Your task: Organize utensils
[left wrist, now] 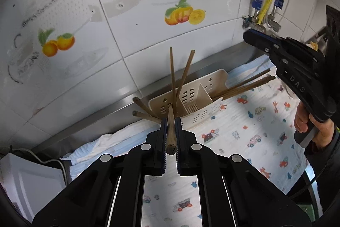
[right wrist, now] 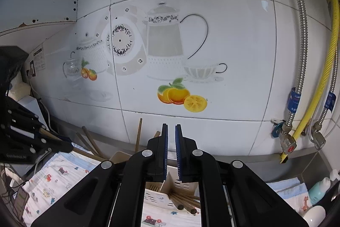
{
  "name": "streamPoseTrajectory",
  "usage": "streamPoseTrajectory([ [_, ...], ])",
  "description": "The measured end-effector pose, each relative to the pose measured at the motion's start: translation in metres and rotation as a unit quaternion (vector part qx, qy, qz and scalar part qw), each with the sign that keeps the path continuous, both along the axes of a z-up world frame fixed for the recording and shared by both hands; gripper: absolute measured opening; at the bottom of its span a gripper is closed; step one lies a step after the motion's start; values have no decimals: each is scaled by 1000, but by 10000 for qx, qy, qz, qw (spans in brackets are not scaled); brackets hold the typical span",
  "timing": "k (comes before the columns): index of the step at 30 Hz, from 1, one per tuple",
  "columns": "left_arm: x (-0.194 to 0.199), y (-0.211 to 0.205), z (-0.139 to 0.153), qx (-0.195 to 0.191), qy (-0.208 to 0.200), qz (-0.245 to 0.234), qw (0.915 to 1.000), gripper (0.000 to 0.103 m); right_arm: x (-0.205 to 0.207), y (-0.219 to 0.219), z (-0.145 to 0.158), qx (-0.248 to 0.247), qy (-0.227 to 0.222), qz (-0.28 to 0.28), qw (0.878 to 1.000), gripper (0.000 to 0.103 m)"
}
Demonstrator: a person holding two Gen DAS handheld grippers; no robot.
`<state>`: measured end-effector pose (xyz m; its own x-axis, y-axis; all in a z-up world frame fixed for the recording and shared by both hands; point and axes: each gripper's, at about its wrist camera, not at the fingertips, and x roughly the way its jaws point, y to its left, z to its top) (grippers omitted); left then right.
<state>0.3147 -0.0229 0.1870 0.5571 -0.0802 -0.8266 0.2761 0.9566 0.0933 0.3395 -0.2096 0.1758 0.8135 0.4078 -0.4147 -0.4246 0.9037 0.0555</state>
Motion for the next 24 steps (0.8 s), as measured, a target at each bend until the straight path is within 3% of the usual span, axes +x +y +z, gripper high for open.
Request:
streamPoseTrajectory([
  [7,7,-14,-7,363,303,-175,9987,6,-4,-3,4,15,-32,-11,10000,7],
  [18,14,-23,-11,-110,72,-90,9999,10,-16,-13,1,8,11,-18,10000,23],
  [24,-10,-16,-4,-510,-400,28,9979,32,-42,-17,1,-45,45,114,9999,28],
])
